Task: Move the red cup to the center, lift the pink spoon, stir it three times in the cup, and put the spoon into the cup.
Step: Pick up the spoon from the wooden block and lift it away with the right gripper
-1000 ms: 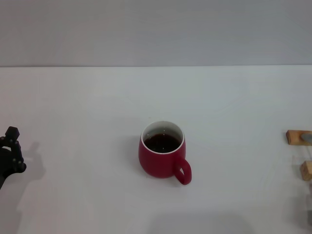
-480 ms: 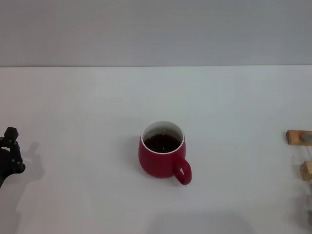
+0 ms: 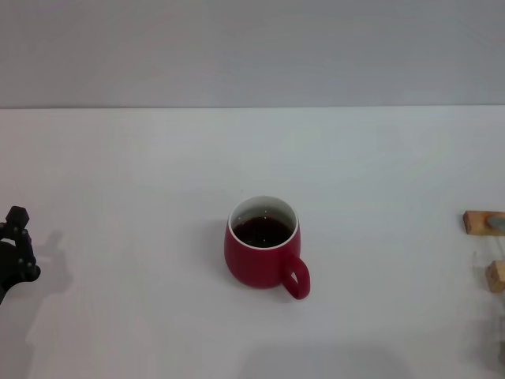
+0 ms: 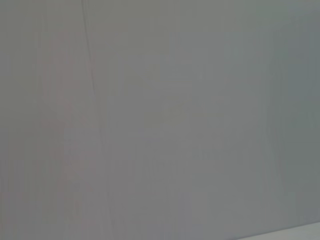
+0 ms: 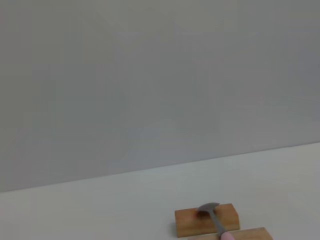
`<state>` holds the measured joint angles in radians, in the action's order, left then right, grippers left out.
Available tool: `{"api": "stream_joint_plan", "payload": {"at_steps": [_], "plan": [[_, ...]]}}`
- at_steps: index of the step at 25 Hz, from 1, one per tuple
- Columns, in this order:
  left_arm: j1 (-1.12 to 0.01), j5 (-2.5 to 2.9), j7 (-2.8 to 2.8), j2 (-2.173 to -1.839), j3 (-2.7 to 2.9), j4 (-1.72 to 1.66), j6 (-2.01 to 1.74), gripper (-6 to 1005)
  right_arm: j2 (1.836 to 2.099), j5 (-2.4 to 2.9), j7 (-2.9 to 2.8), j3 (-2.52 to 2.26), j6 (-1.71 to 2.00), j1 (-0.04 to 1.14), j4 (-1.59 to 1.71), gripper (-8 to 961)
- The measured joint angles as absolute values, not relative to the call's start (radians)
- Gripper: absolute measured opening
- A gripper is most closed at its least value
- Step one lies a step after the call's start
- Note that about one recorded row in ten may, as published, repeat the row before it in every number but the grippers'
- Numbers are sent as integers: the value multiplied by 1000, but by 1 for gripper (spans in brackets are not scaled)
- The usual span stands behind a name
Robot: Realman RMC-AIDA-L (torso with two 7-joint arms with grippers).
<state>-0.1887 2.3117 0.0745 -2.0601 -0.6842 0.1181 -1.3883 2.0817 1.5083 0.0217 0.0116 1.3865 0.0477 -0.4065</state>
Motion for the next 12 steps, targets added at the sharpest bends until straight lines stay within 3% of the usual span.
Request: {"api": "stream_joint_plan", "payload": {"at_steps": [3,12], "plan": [[-189,2312,75,-2060,-684,119,-1388,-2,2082,1509,22,8,1387,48,-407,302],[-189,2312,75,-2060,-684,119,-1398,-2,2081,1510,19,2,1388,49,-405,302]]}}
